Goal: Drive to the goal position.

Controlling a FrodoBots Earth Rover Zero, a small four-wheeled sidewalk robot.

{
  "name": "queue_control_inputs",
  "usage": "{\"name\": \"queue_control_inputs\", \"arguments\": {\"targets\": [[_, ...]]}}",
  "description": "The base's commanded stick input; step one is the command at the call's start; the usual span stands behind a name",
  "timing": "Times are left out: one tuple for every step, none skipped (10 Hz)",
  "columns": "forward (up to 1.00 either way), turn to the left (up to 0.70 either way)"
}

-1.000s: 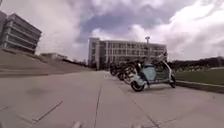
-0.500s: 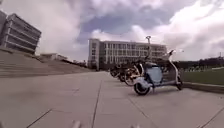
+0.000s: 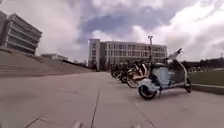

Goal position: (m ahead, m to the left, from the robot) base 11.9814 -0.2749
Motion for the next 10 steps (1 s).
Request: {"name": "queue_control_inputs", "arguments": {"targets": [[0.68, 0.00], [0.70, 0.09], [0.70, 0.25], [0.70, 0.30], [0.70, 0.35], [0.70, 0.35], [0.70, 0.35], [0.70, 0.35], [0.70, 0.19], [0.70, 0.00]]}}
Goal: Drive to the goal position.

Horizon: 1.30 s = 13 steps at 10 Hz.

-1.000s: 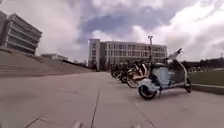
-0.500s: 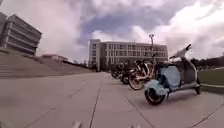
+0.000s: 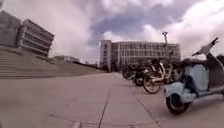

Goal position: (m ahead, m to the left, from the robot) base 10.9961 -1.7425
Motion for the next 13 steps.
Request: {"name": "queue_control_inputs", "arguments": {"targets": [[0.70, 0.00], [0.70, 0.00], [0.70, 0.00], [0.70, 0.00], [0.70, 0.00], [0.70, 0.00], [0.70, 0.00], [0.70, 0.00], [0.62, 0.00], [0.57, 0.00], [0.63, 0.00], [0.68, 0.00], [0.69, 0.00]]}}
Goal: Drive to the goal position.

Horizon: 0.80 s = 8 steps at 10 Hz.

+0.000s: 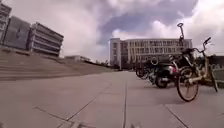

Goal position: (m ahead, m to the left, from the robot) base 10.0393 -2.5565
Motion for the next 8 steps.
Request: {"name": "queue_control_inputs", "arguments": {"targets": [[0.70, 0.00], [0.70, 0.00], [0.70, 0.00], [0.70, 0.00], [0.70, 0.00], [0.70, 0.00], [0.70, 0.00], [0.70, 0.00]]}}
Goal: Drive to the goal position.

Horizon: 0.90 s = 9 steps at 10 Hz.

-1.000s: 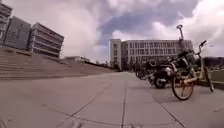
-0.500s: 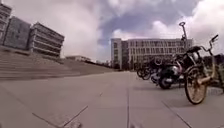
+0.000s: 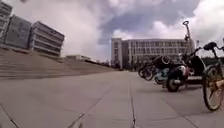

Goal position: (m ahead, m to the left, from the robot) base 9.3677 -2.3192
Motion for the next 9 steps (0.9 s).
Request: {"name": "queue_control_inputs", "arguments": {"targets": [[0.70, 0.00], [0.70, -0.01], [0.70, -0.03], [0.70, -0.35], [0.70, -0.35], [0.70, -0.32], [0.70, -0.17], [0.70, 0.00], [0.70, 0.00]]}}
